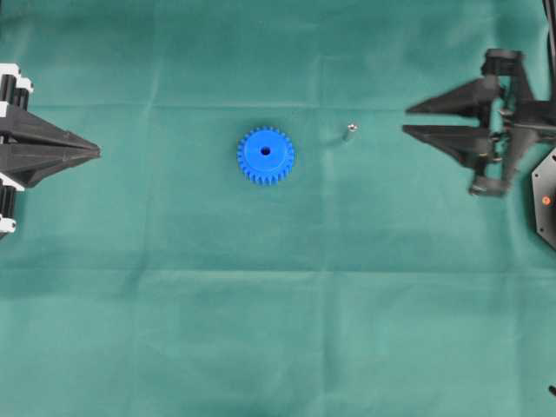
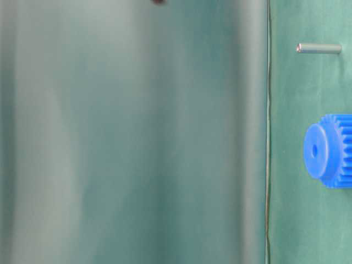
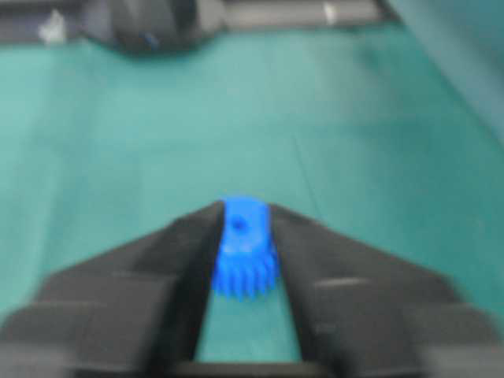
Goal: Insert the shaft placed at a random location into the center hole of the medium gear at another random location.
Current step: 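Move the right gripper over the silver shaft and grasp it upright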
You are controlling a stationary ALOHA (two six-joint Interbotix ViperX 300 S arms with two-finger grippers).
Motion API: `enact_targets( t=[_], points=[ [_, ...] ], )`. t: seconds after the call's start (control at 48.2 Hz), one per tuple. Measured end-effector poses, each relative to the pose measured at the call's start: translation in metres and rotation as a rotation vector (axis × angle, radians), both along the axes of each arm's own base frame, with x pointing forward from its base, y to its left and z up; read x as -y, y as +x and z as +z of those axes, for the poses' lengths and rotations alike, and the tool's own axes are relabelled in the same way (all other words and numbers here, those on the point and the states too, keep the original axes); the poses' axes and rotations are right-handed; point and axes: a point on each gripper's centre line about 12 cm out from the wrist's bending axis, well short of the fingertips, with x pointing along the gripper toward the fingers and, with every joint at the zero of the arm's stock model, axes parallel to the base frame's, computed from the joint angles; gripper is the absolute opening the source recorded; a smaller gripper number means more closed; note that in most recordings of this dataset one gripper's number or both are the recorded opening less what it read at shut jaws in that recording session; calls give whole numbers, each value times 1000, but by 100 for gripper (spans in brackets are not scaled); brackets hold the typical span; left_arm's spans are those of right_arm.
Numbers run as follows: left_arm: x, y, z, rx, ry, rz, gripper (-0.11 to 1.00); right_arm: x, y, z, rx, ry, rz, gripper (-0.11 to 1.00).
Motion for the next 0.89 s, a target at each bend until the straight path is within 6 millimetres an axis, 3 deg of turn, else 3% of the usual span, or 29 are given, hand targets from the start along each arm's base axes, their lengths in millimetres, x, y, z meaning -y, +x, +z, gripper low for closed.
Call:
enact_targets(
  t=[0.124, 0.249, 0.581, 0.892],
  points=[
    [0, 0, 0, 0, 0, 0, 0, 13, 12, -30, -84, 17, -42, 90],
    [0, 0, 0, -2, 0, 0, 0, 19, 21, -51, -117, 24, -56, 83],
    [0, 0, -1, -5, 2, 1, 0, 29, 34, -97, -185, 57, -98, 83],
    [-1, 1, -1, -8, 2, 5, 0, 37, 48, -126, -218, 78, -131, 83]
  ],
)
